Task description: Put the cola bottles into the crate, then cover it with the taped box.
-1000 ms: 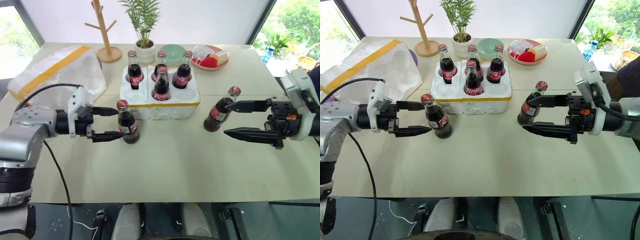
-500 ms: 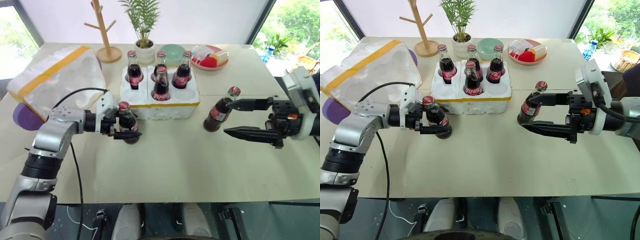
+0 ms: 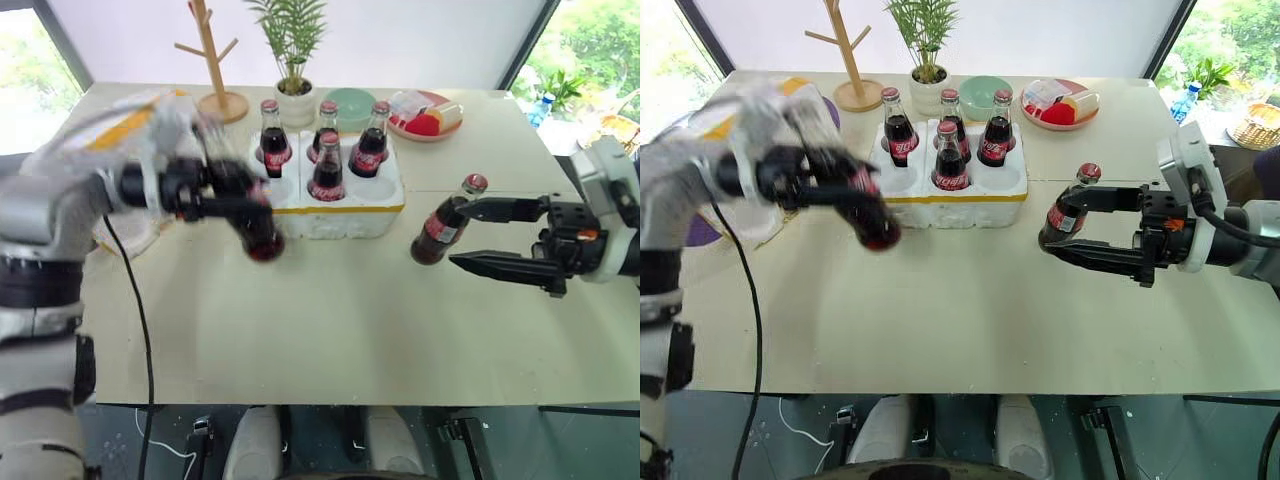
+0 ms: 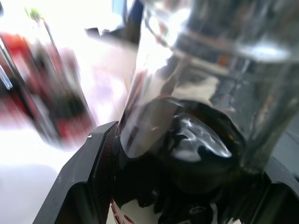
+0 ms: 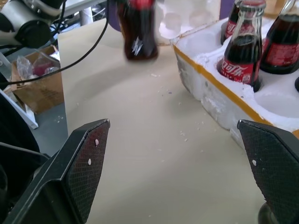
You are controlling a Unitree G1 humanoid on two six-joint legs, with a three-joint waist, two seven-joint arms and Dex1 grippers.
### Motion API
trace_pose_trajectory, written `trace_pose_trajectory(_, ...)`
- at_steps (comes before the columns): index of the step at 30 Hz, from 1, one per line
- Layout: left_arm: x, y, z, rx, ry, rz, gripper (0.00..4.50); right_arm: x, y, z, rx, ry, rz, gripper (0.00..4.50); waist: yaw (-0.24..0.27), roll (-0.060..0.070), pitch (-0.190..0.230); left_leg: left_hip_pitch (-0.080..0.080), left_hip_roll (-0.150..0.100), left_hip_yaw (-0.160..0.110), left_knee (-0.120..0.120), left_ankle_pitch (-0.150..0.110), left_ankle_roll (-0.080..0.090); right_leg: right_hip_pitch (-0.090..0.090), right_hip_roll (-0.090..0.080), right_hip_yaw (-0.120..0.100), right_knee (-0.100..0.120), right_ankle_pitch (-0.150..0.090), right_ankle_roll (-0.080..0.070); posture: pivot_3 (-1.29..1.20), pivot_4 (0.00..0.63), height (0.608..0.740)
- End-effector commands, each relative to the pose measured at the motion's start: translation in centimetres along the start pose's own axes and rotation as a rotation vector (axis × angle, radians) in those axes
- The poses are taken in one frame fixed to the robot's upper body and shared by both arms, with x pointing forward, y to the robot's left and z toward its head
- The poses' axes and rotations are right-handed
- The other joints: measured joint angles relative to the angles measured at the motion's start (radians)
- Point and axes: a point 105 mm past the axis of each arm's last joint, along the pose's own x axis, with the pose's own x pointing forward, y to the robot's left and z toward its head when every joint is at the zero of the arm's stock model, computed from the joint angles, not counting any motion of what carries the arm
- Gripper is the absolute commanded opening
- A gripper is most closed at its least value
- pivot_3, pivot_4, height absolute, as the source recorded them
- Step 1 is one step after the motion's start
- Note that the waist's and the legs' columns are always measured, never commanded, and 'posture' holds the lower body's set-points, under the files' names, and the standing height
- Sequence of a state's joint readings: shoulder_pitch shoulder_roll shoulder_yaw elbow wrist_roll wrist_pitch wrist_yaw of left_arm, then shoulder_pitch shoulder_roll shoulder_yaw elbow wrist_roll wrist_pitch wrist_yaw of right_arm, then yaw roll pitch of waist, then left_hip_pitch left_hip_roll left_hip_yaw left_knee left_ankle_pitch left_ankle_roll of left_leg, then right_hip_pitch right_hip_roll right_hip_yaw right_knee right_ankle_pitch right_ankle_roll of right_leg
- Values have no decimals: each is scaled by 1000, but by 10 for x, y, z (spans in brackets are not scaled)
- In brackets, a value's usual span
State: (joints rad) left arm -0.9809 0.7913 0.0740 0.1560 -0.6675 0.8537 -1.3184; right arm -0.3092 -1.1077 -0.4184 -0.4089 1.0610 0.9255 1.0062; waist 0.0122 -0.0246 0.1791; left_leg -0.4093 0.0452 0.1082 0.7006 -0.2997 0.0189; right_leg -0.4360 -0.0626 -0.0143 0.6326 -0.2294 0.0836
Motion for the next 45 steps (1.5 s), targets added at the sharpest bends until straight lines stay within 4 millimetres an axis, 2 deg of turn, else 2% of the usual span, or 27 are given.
trace_pose_trajectory(1,-7,23,20,82,-67,112,2611,-1,1,8,-48,-27,-4,4500,-2,0,0,0,0,0,0,0,0,0,1,0,0,0,0,0,150,740)
trace_pose_trajectory(5,-5,49,9,147,-14,192,2611,-1,0,9,-51,-30,-11,4500,-2,0,0,1,1,0,-1,0,0,0,3,0,0,0,0,0,150,740)
trace_pose_trajectory(10,11,71,-13,215,27,261,2611,-1,0,7,-48,-32,-22,4500,4,-1,0,-2,1,1,0,0,0,-2,2,0,0,0,0,0,150,740)
trace_pose_trajectory(13,22,77,-22,196,-10,272,2611,-2,1,5,-41,-31,-28,4500,4,-1,0,-2,0,2,0,0,0,-1,-1,0,-1,0,0,0,150,740)
trace_pose_trajectory(16,31,78,-41,200,21,270,2611,-3,1,3,-34,-32,-38,4500,1,-1,0,-2,0,1,0,0,0,-2,0,0,-1,0,0,0,150,740)
trace_pose_trajectory(24,35,78,-82,177,166,242,2611,-3,1,-3,-17,-25,-44,4500,1,-1,0,-2,1,1,0,0,0,-2,1,0,0,0,0,0,150,740)
trace_pose_trajectory(26,33,80,-86,161,178,247,3651,-2,1,-7,-15,-12,-40,4500,1,-1,0,-2,1,1,0,0,1,-2,1,0,0,0,0,0,150,740)
trace_pose_trajectory(28,31,79,-84,152,171,242,4463,-2,1,-9,-18,-6,-49,4500,1,-1,0,-2,1,1,0,0,1,-2,1,0,0,0,0,0,150,740)
trace_pose_trajectory(34,16,73,-56,170,109,240,4463,-12,-15,-20,-22,24,-177,4500,0,-1,0,-2,1,1,0,0,1,-2,1,0,0,0,0,0,150,740)
trace_pose_trajectory(37,-5,46,-18,195,58,173,4463,-25,-28,-25,27,-19,-302,4500,-3,-1,0,-2,1,1,0,0,1,-3,1,0,0,0,0,0,150,740)
trace_pose_trajectory(40,-23,16,3,136,29,97,4463,-28,-29,-40,41,7,-353,4500,-4,0,0,-2,2,1,-1,0,0,-3,1,0,0,0,0,0,150,740)
trace_pose_trajectory(43,-39,-17,3,85,71,6,4463,-26,-39,-53,69,-4,-448,4500,-6,2,-1,1,2,1,-1,0,0,-1,1,0,1,0,0,0,150,740)
trace_pose_trajectory(45,-42,-27,-5,73,111,0,4463,-24,-47,-59,96,-20,-504,4500,-8,2,-2,2,2,1,-1,0,0,0,1,0,1,0,0,0,150,740)
